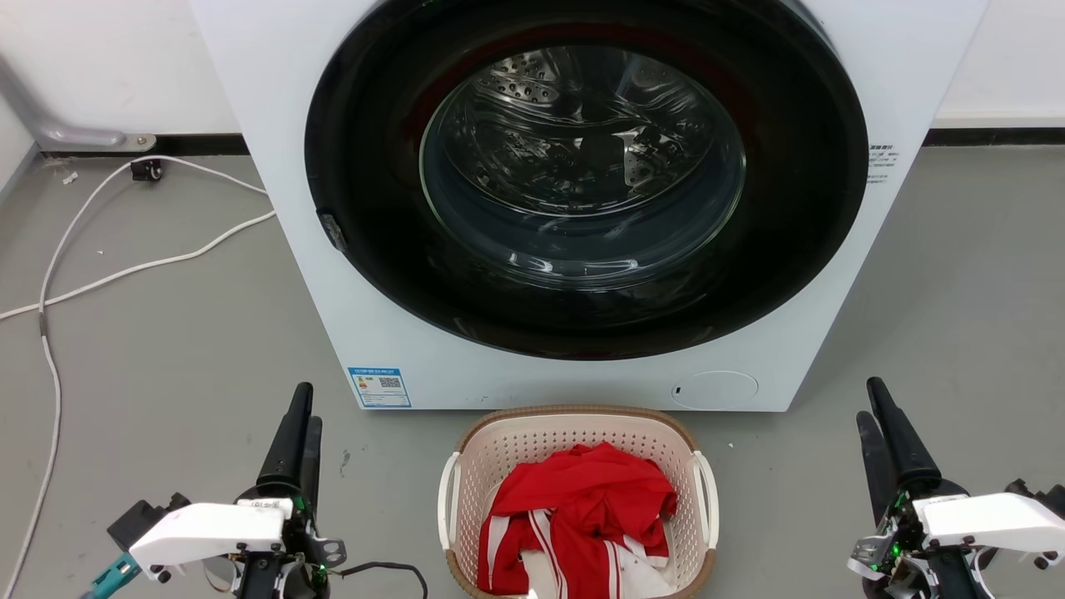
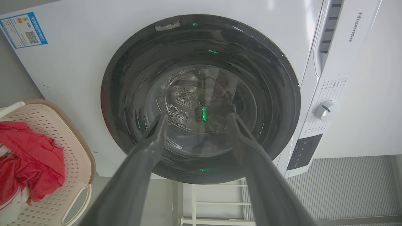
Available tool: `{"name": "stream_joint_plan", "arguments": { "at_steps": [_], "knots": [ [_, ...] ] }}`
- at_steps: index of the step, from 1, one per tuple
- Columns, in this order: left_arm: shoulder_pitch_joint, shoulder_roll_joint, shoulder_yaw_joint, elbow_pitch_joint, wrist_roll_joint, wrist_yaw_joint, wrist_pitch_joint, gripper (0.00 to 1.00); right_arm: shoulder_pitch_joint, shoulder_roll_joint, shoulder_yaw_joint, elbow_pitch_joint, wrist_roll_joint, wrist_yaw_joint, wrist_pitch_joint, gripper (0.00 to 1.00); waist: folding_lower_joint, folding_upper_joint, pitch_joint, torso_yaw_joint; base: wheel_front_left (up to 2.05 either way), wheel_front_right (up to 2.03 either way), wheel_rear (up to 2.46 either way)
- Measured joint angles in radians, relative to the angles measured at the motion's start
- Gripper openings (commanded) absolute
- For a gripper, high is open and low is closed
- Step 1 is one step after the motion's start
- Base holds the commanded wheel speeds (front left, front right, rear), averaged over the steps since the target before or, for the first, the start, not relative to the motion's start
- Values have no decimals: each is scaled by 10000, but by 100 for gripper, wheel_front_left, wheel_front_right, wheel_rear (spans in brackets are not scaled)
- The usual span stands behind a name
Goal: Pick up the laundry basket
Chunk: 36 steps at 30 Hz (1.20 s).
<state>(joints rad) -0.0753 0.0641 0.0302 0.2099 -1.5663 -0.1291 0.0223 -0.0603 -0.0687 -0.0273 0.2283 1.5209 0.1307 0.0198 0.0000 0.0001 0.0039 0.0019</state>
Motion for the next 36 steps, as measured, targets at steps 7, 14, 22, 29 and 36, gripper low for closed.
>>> {"name": "stream_joint_plan", "arguments": {
  "at_steps": [7, 14, 22, 29, 36],
  "knots": [
    [0, -19, -213, -311, 1492, 0, -270, 100, 20, 25, -31, -255, -1866, 0, -272, 100, 0, 0, -1, 20, 0, 0, 0],
    [0, -29, -366, -481, 3120, 0, -537, 100, 189, 44, -113, -403, -3572, 0, -525, 100, 0, 0, -12, 12, 0, 0, 0],
    [0, -36, -523, -560, 4928, 84, -802, 100, 208, 58, -115, -644, -5348, 0, -802, 100, -1, 0, -18, 14, 0, 0, 0],
    [0, -44, -717, -508, 6544, 244, -1035, 100, 226, 69, -15, -832, -6730, 0, -918, 100, 0, 0, -31, 18, 0, 0, 0],
    [1, -48, -861, -447, 7942, 380, -1262, 100, 395, 79, 44, -1147, -8121, 0, -926, 100, 0, 0, -43, 6, 0, 0, 0]
  ]
}}
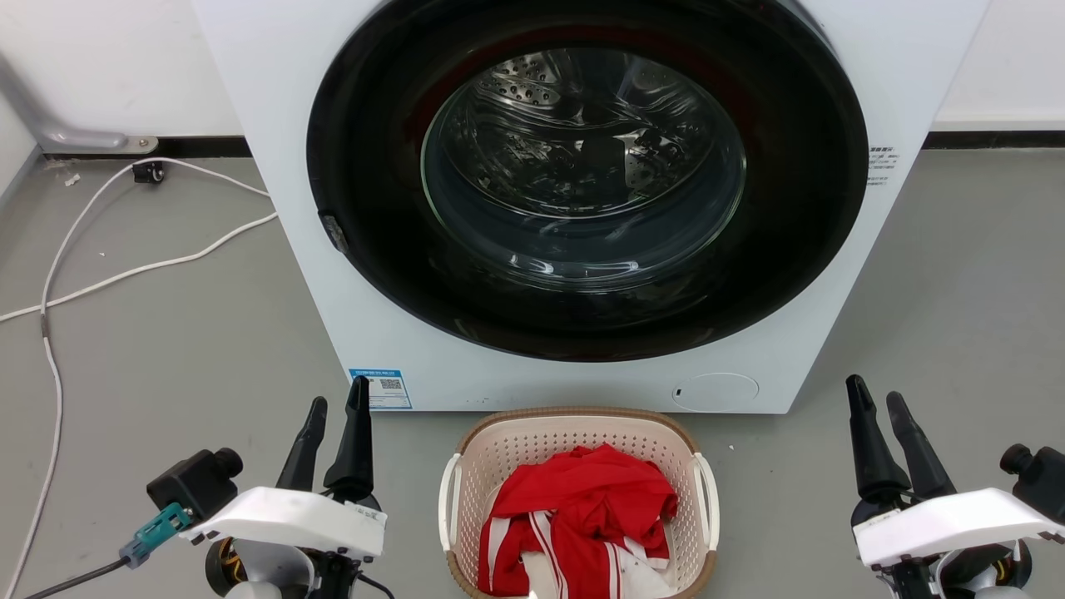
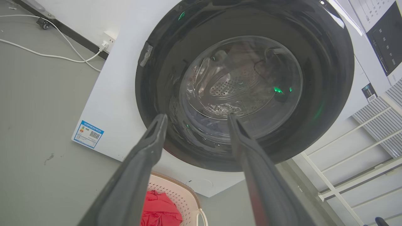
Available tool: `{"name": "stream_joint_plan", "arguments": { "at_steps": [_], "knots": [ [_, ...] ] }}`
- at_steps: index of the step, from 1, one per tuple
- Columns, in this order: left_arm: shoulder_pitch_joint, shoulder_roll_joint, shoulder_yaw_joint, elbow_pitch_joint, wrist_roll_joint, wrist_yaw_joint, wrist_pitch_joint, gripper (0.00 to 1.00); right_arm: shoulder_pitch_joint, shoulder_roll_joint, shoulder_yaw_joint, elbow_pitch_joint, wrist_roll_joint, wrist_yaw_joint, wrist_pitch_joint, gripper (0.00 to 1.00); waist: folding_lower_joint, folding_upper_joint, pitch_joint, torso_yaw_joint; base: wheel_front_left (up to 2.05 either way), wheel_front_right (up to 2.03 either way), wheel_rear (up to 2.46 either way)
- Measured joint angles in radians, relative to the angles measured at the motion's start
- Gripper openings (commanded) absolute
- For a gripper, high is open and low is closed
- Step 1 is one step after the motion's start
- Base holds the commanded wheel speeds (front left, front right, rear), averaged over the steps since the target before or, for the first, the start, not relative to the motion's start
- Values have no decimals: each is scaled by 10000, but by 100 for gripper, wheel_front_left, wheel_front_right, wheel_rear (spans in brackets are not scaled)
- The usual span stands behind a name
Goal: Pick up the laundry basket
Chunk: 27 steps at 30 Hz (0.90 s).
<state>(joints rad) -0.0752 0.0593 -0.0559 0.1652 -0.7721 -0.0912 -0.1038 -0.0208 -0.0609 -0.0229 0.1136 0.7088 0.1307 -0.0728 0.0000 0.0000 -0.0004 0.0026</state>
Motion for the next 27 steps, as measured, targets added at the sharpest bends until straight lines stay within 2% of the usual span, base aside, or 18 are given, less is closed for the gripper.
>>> {"name": "stream_joint_plan", "arguments": {
  "at_steps": [27],
  "knots": [
    [0, 180, -362, 58, 3369, 303, -683, 100, 268, 29, 84, -573, -3480, 0, 23, 100, 0, 0, 1, -10, 0, 0, 0]
  ]
}}
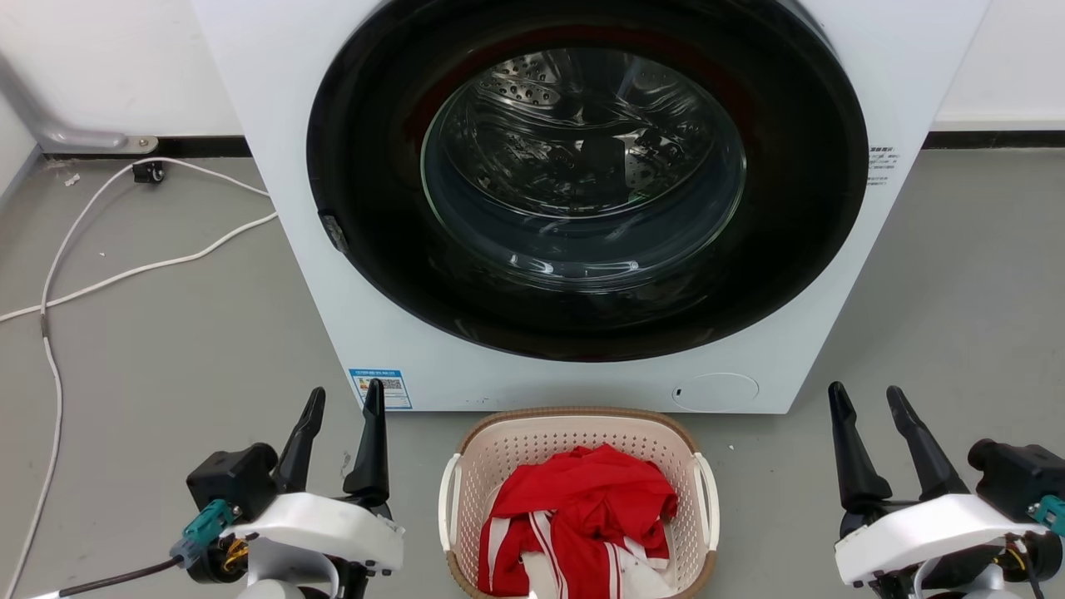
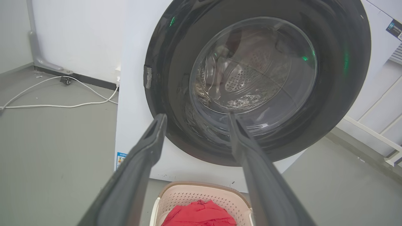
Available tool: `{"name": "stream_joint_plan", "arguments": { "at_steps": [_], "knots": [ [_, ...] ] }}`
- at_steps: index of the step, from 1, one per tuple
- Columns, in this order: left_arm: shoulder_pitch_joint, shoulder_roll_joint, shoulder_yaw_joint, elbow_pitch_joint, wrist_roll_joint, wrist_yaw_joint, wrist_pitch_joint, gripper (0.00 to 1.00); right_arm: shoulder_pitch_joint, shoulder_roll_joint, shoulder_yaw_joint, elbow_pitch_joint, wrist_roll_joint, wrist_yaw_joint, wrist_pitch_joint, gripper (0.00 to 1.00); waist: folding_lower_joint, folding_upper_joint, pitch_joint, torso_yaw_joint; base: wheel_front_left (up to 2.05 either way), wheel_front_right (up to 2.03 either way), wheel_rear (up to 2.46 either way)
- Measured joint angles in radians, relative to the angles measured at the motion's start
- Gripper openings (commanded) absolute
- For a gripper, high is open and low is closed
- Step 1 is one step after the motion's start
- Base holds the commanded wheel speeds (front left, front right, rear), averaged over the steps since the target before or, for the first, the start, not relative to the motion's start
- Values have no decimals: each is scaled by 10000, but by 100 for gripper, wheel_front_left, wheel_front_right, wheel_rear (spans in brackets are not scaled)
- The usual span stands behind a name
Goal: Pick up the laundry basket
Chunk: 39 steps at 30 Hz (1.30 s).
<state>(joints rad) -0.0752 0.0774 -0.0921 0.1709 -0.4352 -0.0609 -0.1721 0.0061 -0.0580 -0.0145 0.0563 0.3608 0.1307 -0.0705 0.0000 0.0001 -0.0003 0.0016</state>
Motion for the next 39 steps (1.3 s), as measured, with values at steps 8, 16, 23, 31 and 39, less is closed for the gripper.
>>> {"name": "stream_joint_plan", "arguments": {
  "at_steps": [8, 16, 23, 31, 39],
  "knots": [
    [2, 21, -48, 40, 731, 81, -169, 100, 149, 10, 25, -153, -851, 0, -21, 100, 0, 0, -12, -16, 0, 0, 0],
    [2, 25, -107, 134, 1379, 128, -343, 100, 173, 19, 29, -247, -1553, 0, -27, 100, 0, -1, -46, -28, 0, 0, 0],
    [2, 23, -144, 188, 1914, 184, -485, 100, 196, 27, 38, -318, -2176, 2, -40, 100, 0, 0, -60, -33, 0, 0, 0],
    [2, 19, -159, 205, 2487, 272, -616, 100, 220, 35, 56, -366, -2763, 2, -79, 100, 0, 0, -64, -41, 0, 0, 0],
    [7, 19, -148, 182, 3020, 320, -752, 100, 315, 48, 67, -385, -3231, 2, -132, 100, -1, 0, -30, -53, 0, 0, 0]
  ]
}}
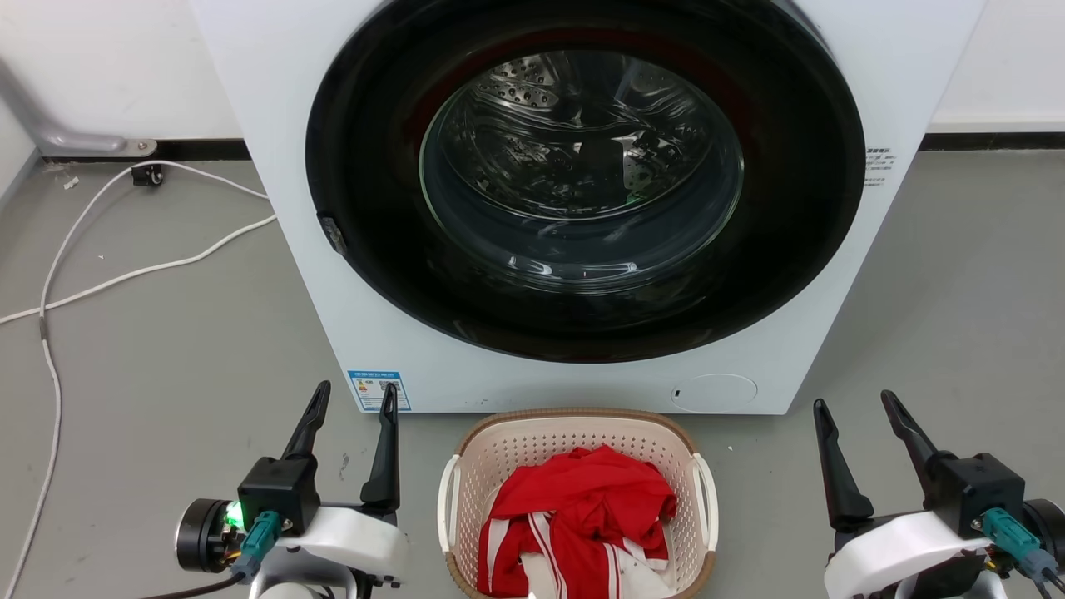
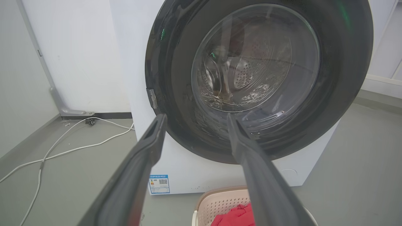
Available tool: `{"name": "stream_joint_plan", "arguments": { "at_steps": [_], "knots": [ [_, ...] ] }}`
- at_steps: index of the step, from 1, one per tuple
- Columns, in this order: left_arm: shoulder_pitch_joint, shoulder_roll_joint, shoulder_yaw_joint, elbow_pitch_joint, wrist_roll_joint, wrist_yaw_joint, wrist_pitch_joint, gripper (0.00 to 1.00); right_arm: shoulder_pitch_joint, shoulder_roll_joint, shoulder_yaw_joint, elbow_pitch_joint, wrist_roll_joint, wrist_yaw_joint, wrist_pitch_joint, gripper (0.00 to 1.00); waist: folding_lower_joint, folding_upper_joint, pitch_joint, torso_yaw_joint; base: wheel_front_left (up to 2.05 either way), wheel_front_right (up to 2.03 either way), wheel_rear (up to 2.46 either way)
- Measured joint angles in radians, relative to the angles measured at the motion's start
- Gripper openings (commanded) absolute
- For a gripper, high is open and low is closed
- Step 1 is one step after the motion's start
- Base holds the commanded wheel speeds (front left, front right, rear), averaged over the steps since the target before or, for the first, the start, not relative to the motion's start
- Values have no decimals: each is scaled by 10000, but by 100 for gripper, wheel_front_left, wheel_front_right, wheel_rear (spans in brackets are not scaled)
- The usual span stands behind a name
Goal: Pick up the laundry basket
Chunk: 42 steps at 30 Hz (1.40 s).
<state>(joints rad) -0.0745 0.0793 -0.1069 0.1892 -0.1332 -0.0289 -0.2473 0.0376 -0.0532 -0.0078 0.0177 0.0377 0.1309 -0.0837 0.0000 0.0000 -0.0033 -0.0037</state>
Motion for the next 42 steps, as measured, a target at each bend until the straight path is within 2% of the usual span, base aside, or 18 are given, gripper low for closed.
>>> {"name": "stream_joint_plan", "arguments": {
  "at_steps": [9, 30, 36, 42],
  "knots": [
    [39, -10, 40, -29, 512, 69, -130, 100, 24, 8, -21, -36, -449, 2, -115, 100, 1, 0, 32, -15, 0, 0, 0],
    [54, -27, 127, -19, 514, 107, -130, 100, 20, 10, -84, 105, -230, 2, -205, 100, 0, 0, 162, -53, 0, 0, 0],
    [-81, -19, 178, 46, 525, 115, -132, 100, -121, 10, -84, 148, -121, 2, -136, 100, 0, 0, 469, -62, 0, 0, 0],
    [-904, 27, 255, 487, 414, 61, -159, 100, -781, 12, -105, 439, 13, 2, 136, 100, 1, 0, 1188, -93, 0, 0, 0]
  ]
}}
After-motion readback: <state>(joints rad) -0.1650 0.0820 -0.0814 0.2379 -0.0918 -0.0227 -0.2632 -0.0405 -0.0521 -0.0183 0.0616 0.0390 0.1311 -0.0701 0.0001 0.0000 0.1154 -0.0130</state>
